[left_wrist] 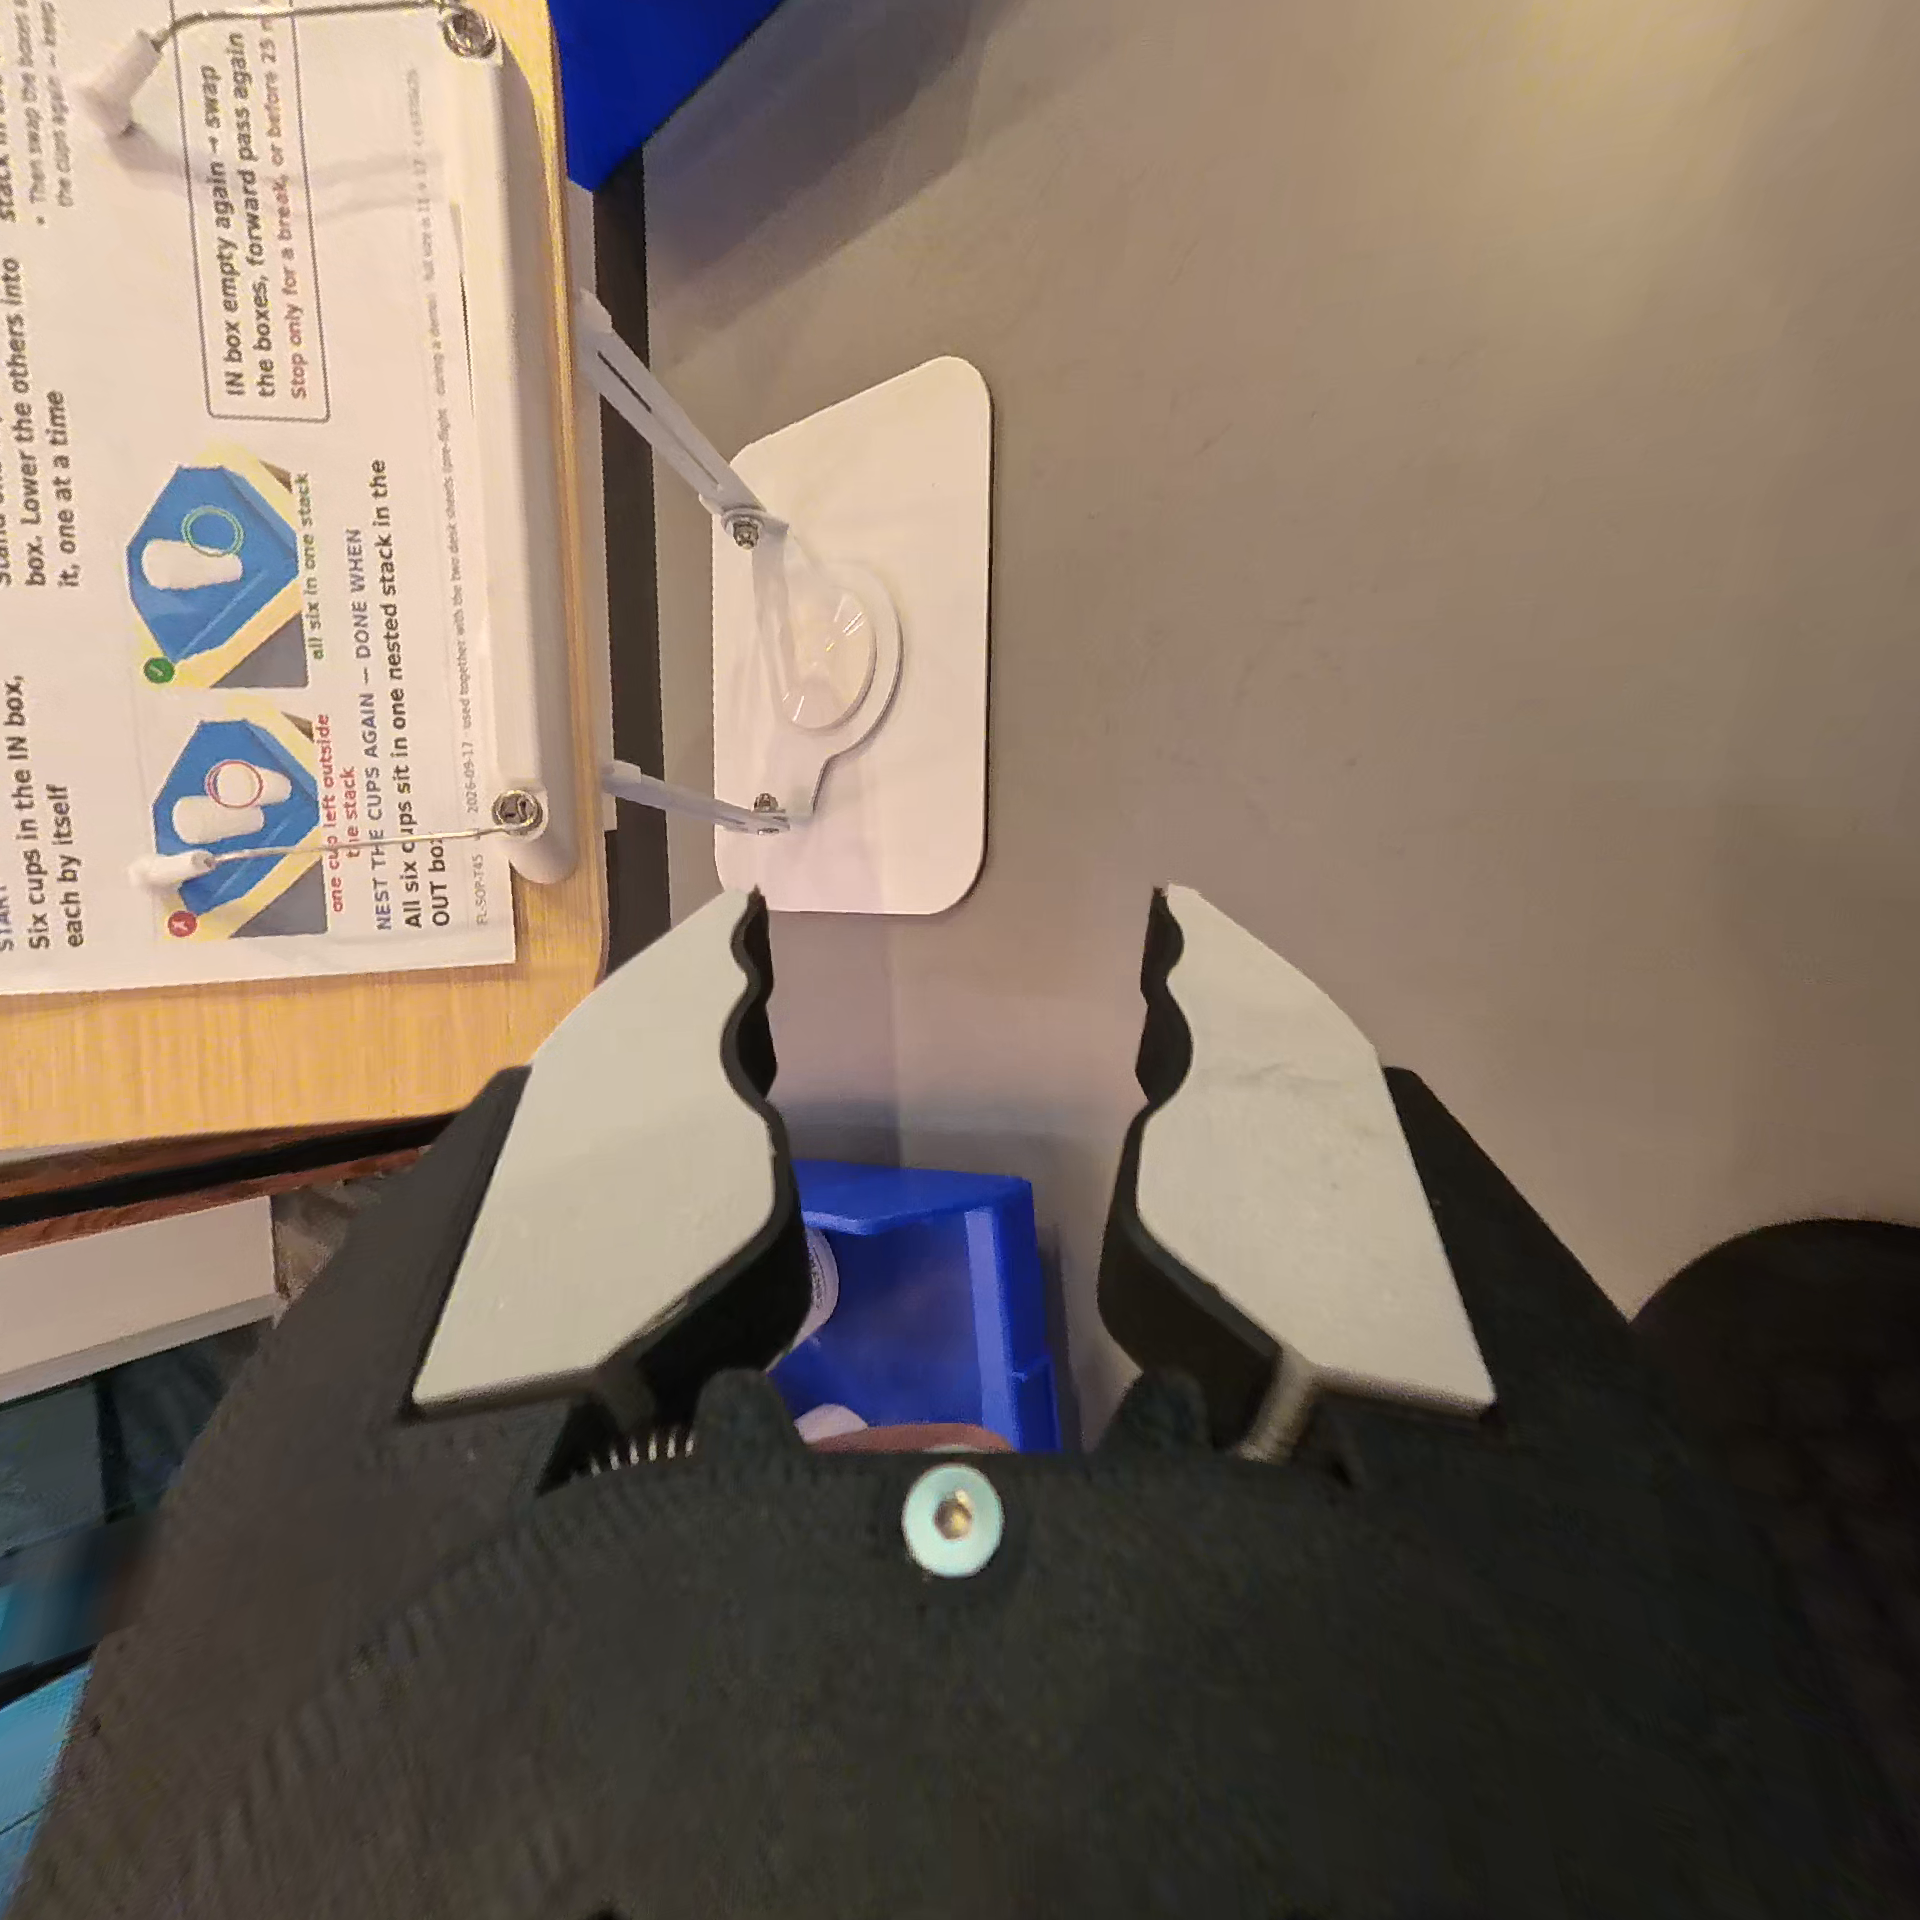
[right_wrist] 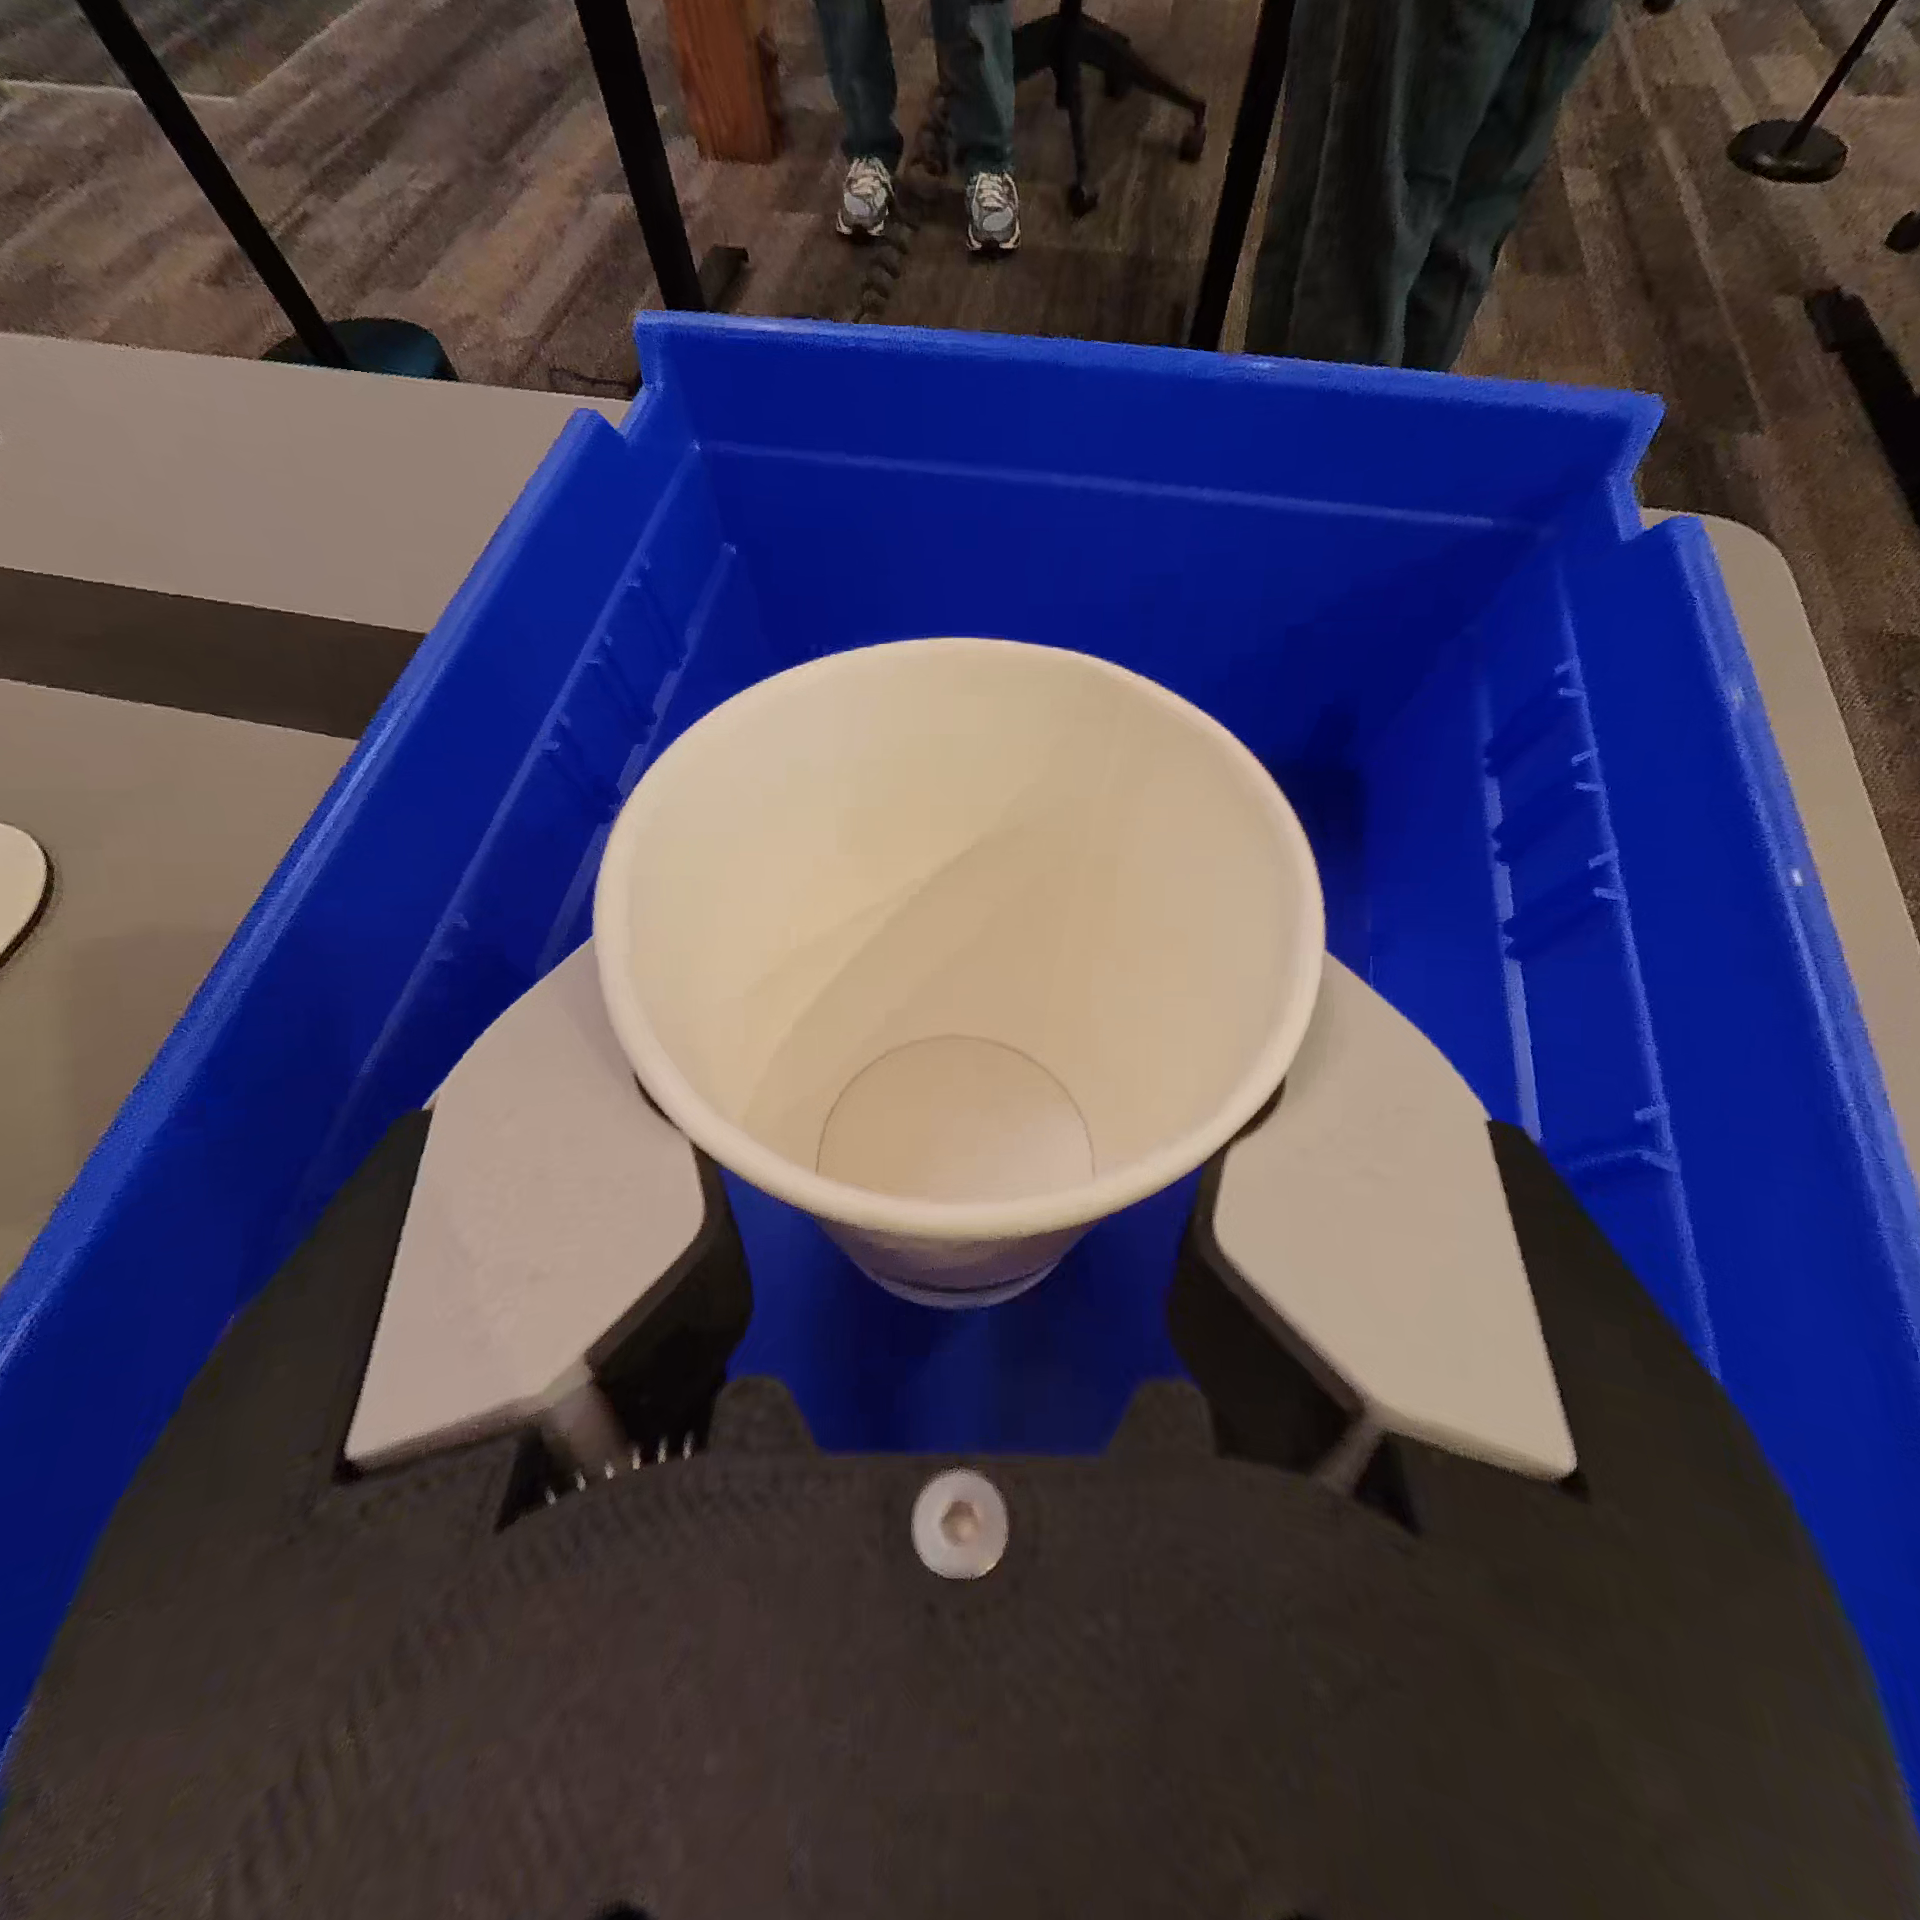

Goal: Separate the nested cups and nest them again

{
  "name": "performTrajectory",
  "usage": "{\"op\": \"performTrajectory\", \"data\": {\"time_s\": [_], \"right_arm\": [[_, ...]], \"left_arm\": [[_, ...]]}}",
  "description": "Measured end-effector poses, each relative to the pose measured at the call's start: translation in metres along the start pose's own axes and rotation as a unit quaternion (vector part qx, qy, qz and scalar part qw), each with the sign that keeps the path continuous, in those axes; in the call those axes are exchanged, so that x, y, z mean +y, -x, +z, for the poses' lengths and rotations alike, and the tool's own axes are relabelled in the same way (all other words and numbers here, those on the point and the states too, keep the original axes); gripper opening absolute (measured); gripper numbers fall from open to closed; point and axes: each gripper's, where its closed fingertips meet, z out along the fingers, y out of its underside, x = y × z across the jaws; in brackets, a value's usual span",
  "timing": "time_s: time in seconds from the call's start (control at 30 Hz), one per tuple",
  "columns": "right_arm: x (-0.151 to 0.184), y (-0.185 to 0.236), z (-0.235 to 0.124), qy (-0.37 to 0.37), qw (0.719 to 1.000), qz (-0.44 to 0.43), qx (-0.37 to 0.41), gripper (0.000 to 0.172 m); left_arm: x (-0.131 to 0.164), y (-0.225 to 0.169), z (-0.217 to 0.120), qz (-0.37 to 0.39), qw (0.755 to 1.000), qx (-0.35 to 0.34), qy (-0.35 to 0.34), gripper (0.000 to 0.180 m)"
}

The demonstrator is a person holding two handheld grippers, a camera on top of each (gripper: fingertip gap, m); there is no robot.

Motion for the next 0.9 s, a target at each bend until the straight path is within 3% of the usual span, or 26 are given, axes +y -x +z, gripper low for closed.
{"op": "performTrajectory", "data": {"time_s": [0.07,0.13,0.63,0.77,0.9], "right_arm": [[0.006,0.001,0.000,0.019,1.000,-0.005,0.003,0.107],[0.018,0.003,0.004,0.053,0.999,-0.010,0.000,0.120],[-0.006,0.010,-0.032,0.033,0.998,-0.050,0.005,0.136],[-0.028,0.013,-0.058,-0.012,0.997,-0.070,0.023,0.133],[-0.066,0.029,-0.093,-0.075,0.992,-0.094,0.030,0.126]], "left_arm": [[0.003,-0.001,-0.001,-0.003,1.000,0.002,0.004,0.068],[0.008,-0.001,-0.001,-0.005,1.000,0.000,0.013,0.068],[0.044,0.011,-0.015,-0.040,0.997,-0.028,0.056,0.074],[0.064,0.018,-0.023,-0.058,0.994,-0.048,0.077,0.075],[0.101,0.030,-0.031,-0.099,0.986,-0.074,0.108,0.077]]}}
